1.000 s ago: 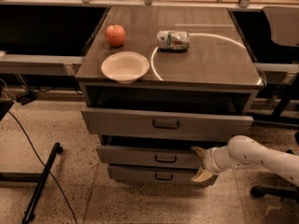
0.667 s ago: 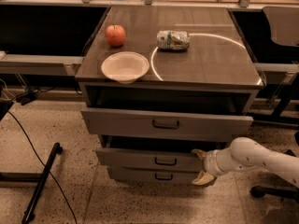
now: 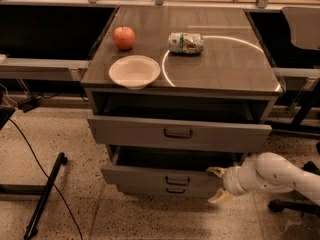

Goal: Open middle drawer

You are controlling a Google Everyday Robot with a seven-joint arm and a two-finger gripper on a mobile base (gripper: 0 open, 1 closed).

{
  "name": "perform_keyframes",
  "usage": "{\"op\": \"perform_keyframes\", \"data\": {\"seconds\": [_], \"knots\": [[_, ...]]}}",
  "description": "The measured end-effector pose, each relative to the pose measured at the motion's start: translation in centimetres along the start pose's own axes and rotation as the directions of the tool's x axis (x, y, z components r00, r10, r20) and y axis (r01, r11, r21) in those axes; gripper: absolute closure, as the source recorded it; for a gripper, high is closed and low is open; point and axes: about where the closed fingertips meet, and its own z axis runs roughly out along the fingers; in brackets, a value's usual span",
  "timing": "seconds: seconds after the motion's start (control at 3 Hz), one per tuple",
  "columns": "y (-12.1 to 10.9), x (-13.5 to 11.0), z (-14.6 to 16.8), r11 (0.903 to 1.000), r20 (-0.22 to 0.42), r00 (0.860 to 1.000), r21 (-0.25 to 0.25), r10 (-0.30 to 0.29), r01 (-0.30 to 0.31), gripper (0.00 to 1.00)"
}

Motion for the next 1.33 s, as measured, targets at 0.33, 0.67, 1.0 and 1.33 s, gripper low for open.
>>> {"op": "perform_keyframes", "data": {"seconds": [0.33, 0.67, 1.0, 1.33], "knots": [[2.8, -1.84, -1.74, 0.9986, 0.135, 0.989, 0.013, -0.053, 0.052, 0.16], [3.06, -1.77, -1.88, 0.9978, 0.137, 0.988, 0.015, -0.066, 0.065, 0.0], [3.06, -1.77, -1.88, 0.9978, 0.137, 0.988, 0.015, -0.066, 0.065, 0.0], [2.92, -1.16, -1.39, 0.999, 0.078, 0.996, -0.004, -0.043, 0.043, 0.0]]}}
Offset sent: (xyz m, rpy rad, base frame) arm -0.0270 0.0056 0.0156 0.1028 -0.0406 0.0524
